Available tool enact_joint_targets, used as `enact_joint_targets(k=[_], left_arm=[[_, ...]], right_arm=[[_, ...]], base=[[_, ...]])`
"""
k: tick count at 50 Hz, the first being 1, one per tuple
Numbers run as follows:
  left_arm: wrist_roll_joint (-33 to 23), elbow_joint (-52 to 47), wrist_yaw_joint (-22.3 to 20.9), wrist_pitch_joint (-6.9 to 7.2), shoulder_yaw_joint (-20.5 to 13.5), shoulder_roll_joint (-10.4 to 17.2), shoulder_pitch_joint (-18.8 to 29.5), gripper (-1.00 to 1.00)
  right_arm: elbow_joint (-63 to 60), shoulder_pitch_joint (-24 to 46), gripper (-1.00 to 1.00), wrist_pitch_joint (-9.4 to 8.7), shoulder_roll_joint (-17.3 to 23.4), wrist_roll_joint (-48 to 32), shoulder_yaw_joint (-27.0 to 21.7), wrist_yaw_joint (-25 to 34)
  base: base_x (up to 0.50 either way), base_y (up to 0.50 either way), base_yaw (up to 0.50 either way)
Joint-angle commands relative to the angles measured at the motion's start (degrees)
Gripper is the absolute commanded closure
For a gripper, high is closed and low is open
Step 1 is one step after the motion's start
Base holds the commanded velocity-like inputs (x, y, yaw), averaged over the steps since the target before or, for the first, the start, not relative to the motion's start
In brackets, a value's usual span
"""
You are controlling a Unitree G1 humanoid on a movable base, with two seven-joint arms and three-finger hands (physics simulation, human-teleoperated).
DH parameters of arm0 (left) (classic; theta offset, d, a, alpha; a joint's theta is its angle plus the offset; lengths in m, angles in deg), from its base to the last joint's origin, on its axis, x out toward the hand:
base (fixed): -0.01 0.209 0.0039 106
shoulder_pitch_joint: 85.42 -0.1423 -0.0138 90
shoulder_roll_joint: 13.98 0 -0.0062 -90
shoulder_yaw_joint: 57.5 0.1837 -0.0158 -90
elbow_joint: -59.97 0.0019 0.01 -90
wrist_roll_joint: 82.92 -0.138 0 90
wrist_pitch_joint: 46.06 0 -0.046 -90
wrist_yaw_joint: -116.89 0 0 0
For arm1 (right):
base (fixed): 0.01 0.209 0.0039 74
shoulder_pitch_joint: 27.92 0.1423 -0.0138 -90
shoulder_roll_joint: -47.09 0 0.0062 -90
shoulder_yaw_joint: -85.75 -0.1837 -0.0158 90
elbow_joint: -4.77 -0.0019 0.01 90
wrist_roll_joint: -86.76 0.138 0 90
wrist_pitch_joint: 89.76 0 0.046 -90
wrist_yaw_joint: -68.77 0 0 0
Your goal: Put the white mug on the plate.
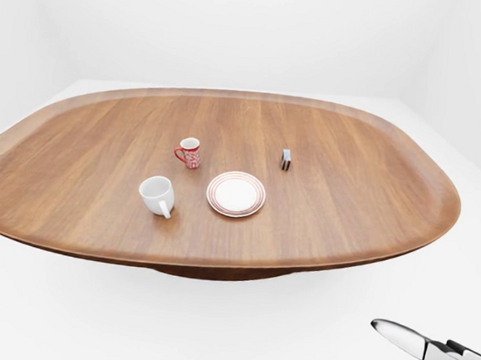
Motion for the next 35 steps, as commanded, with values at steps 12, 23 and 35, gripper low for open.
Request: enact_joint_targets(k=[12,23,35], left_arm=[[-0.9,0.3,-0.3,0.0,0.4,-0.3,-0.2,-1.0],[-0.9,0.4,-0.5,0.0,0.4,-0.3,-0.2,-1.0],[-1.0,0.5,-0.5,0.0,0.4,-0.3,-0.2,-1.0]], right_arm=[[-0.3,4.3,-1.0,0.0,-6.1,-9.8,1.6,6.8],[-0.3,6.0,-1.0,0.0,-7.7,-11.2,0.7,9.0],[-0.3,3.5,-1.0,0.0,-3.3,-7.6,1.7,4.2]], base=[[0.0,0.5,0.0],[0.0,0.5,0.0],[0.0,0.47,0.0]])
